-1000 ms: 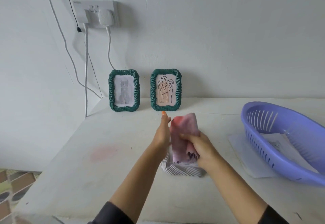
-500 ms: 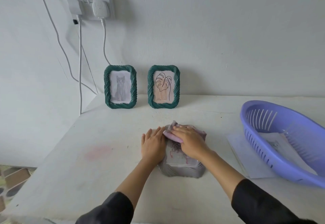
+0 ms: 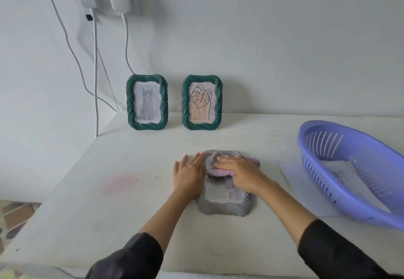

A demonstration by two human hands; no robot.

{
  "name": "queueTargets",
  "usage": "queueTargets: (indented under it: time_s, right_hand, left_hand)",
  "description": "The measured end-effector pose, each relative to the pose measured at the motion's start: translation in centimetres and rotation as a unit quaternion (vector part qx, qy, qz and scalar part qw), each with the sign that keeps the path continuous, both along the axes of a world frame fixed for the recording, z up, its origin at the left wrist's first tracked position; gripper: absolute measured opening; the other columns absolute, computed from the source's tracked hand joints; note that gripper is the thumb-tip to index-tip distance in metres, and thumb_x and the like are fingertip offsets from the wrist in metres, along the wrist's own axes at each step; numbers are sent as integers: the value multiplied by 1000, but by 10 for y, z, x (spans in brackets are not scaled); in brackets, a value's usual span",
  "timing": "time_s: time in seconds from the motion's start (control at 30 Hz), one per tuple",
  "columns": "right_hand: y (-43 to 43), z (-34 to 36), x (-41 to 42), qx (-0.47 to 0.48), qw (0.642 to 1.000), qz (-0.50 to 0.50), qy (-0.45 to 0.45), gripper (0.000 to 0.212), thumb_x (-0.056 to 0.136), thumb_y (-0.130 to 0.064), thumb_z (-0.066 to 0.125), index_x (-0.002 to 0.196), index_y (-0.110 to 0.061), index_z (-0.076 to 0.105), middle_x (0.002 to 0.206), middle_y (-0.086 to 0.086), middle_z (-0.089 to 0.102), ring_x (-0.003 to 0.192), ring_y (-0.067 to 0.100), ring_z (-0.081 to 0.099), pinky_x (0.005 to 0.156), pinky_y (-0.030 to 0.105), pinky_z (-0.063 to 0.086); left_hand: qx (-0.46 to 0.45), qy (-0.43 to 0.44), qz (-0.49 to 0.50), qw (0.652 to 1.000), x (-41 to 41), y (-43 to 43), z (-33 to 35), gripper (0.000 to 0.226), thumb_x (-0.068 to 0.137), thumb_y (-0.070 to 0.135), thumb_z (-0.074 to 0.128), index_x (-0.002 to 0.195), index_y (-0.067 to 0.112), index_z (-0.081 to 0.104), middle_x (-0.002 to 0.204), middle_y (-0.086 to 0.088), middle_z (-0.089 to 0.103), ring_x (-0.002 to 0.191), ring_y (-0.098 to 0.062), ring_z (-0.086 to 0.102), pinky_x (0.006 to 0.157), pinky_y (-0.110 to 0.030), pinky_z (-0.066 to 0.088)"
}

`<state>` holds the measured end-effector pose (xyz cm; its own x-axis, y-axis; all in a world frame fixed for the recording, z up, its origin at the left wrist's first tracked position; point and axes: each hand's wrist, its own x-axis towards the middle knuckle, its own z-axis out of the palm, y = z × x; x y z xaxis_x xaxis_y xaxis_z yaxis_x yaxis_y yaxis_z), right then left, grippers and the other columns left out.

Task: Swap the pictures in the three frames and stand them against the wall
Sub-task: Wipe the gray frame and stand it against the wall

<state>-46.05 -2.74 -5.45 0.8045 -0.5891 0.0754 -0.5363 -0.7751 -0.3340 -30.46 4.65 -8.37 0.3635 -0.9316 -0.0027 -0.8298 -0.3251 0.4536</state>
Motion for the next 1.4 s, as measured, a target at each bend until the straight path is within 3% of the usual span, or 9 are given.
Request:
queueTargets:
  time_s: [0.2, 0.33, 0.5, 0.63, 0.73, 0.93, 1.13, 1.3, 1.4]
  right_hand:
    - [35, 5, -37, 59, 990, 123, 46, 55, 88, 6, 35, 134, -22, 48, 148, -10, 35, 131, -10, 14, 116, 17, 6]
    - [-1, 14, -49, 26, 995, 36, 86, 52, 91, 2, 36, 132, -27, 50, 148, -16, 35, 139, 0, 22, 118, 27, 14]
    - [-24, 13, -18, 0, 999, -13, 47, 52, 91, 5, 36, 135, -21, 47, 148, -8, 37, 141, 9, 25, 117, 28, 13]
    - [4, 9, -49, 39, 995, 59, 66, 50, 92, 3, 36, 133, -22, 49, 148, -11, 36, 138, -2, 18, 116, 22, 8]
    - [6, 10, -67, 60, 993, 68, 79, 54, 89, 7, 38, 131, -24, 51, 147, -14, 36, 130, -11, 16, 118, 26, 7]
    - [-11, 14, -16, 3, 1000, -12, 27, 52, 90, 6, 38, 133, -21, 49, 146, -6, 42, 140, 11, 28, 116, 27, 9]
    - [25, 2, -51, 36, 991, 117, 59, 49, 90, 2, 39, 131, -22, 52, 148, -9, 37, 141, 7, 22, 110, 15, 1]
    - [-3, 14, -54, -1, 995, 48, 87, 52, 88, 4, 43, 130, -26, 53, 149, -10, 35, 142, 7, 21, 116, 29, 5]
    - [-18, 8, -24, -11, 999, -10, 46, 51, 91, 2, 40, 133, -26, 49, 150, -7, 34, 142, 12, 23, 117, 32, 6]
  left_hand:
    - [-2, 5, 2, 1000, 1, 0, 0, 46, 100, 33, 20, 146, 34, 23, 154, 15, 26, 146, -19, 13, 119, -41, 6]
    - [-1, 0, 0, 1000, 1, -1, -1, 45, 100, 35, 19, 145, 35, 23, 154, 15, 25, 146, -20, 13, 119, -42, 5]
    - [0, 5, 4, 1000, 0, -2, -1, 45, 100, 34, 19, 145, 34, 23, 154, 14, 25, 146, -20, 13, 119, -42, 5]
    - [3, 5, 4, 1000, 0, -2, -1, 45, 100, 34, 19, 145, 34, 24, 154, 14, 26, 146, -19, 13, 119, -42, 4]
    - [3, 4, 2, 1000, 0, -2, 1, 45, 100, 35, 19, 145, 34, 23, 154, 14, 26, 146, -19, 13, 119, -42, 4]
    - [-1, 4, 3, 1000, 0, -1, 0, 45, 100, 33, 20, 145, 34, 25, 153, 13, 27, 145, -19, 14, 119, -42, 5]
    - [-4, 4, 6, 1000, 1, -3, -2, 45, 100, 32, 21, 144, 35, 26, 153, 14, 28, 145, -19, 14, 119, -42, 5]
    - [-3, 4, 1, 1000, 1, -1, -1, 45, 100, 32, 20, 145, 34, 25, 153, 14, 27, 146, -19, 14, 119, -43, 4]
    - [2, 1, -1, 1000, 1, -2, 0, 45, 100, 32, 20, 145, 34, 25, 153, 14, 27, 146, -19, 13, 119, -43, 4]
